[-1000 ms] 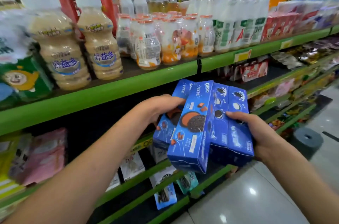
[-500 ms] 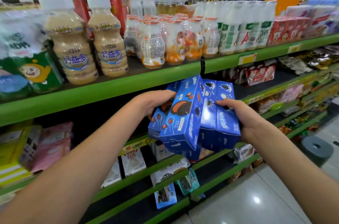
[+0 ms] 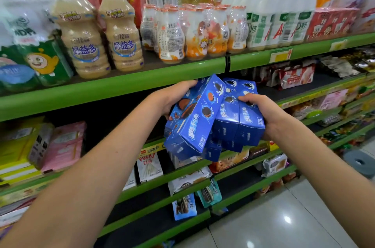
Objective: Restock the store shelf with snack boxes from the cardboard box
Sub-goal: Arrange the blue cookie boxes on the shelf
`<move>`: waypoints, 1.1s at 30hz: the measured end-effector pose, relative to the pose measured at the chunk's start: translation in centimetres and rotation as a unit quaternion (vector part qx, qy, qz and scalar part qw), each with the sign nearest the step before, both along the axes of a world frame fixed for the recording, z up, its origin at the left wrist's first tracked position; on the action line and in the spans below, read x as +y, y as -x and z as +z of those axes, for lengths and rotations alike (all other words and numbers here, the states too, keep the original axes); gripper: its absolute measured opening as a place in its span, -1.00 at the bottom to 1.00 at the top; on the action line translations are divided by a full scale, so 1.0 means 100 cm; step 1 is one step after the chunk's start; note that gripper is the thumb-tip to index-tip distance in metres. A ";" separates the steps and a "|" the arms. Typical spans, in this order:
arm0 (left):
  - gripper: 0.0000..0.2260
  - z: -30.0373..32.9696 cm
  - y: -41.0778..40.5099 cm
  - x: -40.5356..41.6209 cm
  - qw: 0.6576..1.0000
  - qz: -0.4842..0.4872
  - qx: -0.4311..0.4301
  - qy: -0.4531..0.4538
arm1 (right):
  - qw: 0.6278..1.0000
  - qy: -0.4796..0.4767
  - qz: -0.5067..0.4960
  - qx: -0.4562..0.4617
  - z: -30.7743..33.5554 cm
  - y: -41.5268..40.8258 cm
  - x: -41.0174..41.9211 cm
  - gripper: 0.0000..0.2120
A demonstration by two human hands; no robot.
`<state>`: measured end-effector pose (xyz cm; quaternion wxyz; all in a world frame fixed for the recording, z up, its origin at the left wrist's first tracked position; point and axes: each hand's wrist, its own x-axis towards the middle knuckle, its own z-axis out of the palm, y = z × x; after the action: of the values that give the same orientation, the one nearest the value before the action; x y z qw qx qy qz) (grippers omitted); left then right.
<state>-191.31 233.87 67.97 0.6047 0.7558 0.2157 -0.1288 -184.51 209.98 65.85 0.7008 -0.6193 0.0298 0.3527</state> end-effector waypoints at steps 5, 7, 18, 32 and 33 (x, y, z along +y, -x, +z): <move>-0.42 0.005 -0.004 0.001 1.000 -0.024 0.013 -0.013 | 1.000 -0.003 0.011 0.002 0.000 -0.006 0.005 -0.72; -0.39 0.006 -0.005 0.002 0.999 -0.032 0.024 -0.028 | 1.000 -0.007 0.013 0.000 0.000 -0.009 0.008 -0.72; -0.50 -0.009 -0.007 0.000 0.999 0.003 -0.022 -0.039 | 1.000 -0.020 0.012 0.014 -0.016 -0.021 0.008 -0.68; -0.56 -0.006 -0.028 0.000 1.000 -0.017 -0.003 -0.010 | 0.996 -0.076 -0.042 0.013 -0.015 -0.013 0.005 -0.82; -0.57 -0.007 -0.030 0.001 1.000 -0.013 -0.003 -0.014 | 0.996 -0.080 -0.046 0.014 -0.014 -0.013 0.005 -0.83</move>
<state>-188.29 233.95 67.29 0.5927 0.7676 0.2057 -0.1313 -183.20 210.53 64.43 0.7634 -0.5540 0.0396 0.3298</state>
